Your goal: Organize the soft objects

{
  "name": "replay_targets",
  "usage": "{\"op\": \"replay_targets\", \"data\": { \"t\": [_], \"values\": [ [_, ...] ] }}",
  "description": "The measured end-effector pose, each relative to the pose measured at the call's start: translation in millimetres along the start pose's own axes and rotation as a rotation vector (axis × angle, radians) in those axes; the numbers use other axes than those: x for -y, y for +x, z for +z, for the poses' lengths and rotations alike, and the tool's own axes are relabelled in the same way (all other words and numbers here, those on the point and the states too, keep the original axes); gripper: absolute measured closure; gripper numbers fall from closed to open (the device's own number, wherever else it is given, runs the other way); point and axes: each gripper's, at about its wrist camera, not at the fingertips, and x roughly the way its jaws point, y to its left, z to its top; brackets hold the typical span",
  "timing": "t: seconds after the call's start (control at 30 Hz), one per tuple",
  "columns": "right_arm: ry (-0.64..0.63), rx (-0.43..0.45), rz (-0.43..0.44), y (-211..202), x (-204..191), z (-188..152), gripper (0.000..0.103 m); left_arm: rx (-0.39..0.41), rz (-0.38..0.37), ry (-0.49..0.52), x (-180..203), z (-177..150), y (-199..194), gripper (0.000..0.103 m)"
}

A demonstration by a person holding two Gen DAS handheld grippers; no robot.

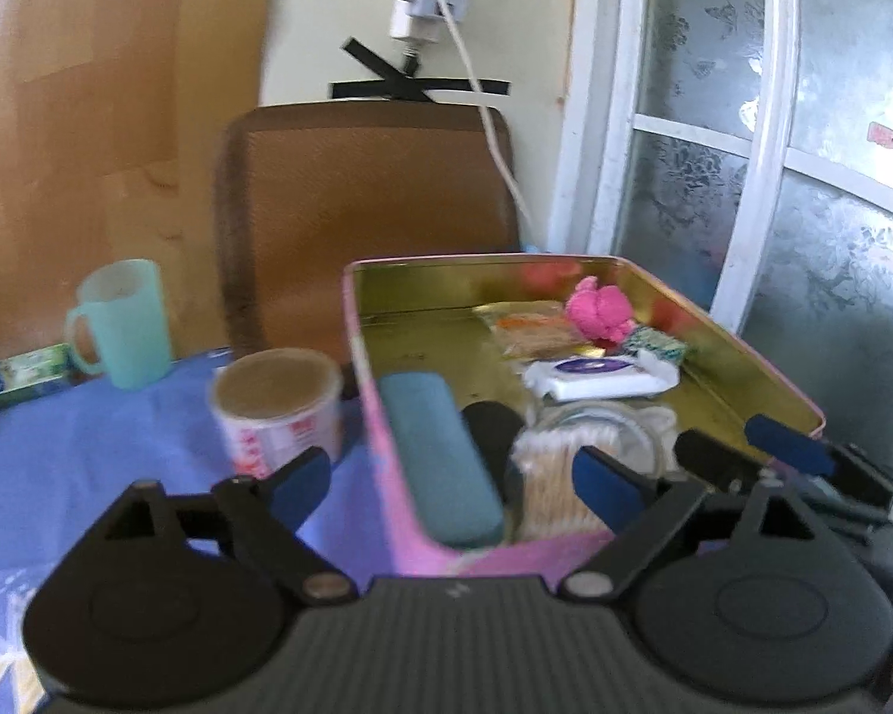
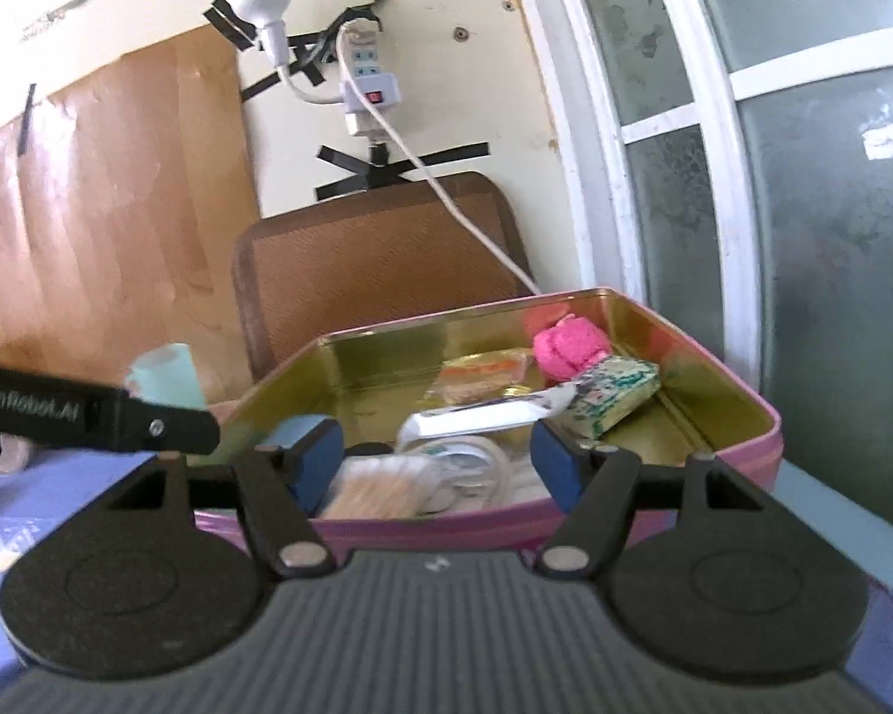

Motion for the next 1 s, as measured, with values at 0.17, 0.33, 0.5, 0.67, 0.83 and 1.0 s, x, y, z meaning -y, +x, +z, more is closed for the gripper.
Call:
{"op": "replay_targets", "data": {
  "t": [0.17,0.33,0.5,0.67,0.83,1.0],
  "values": [
    [0.068,-0.015,0.045,-7.6,-12.4,-0.3,0.026,-0.02,0.077,-0.037,-23.2,-17.2,-20.0,0.003],
    [0.164,-0.045,0.041,-11.1,-21.1,-4.3,0.018,-0.064,0.096,-0.069,-39.7,-36.9,-35.2,0.0],
    [0.205,-0.062,0.01,-20.0,-32.4,-6.6,0.008,-0.078,0.126,-0.097,-53.6,-50.6,-45.4,0.0],
    [0.22,-0.075,-0.013,-24.5,-47.3,-8.8,0.0,-0.07,0.16,-0.128,-67.5,-57.5,-52.7,0.0],
    [0.166,-0.06,-0.021,-30.6,-69.0,-10.1,0.0,-0.034,0.226,-0.115,-72.9,-66.5,-60.9,0.0],
    [0.149,-0.048,-0.017,-34.6,-83.1,-11.6,0.0,-0.019,0.219,-0.109,-73.8,-68.4,-68.0,0.0]
  ]
}}
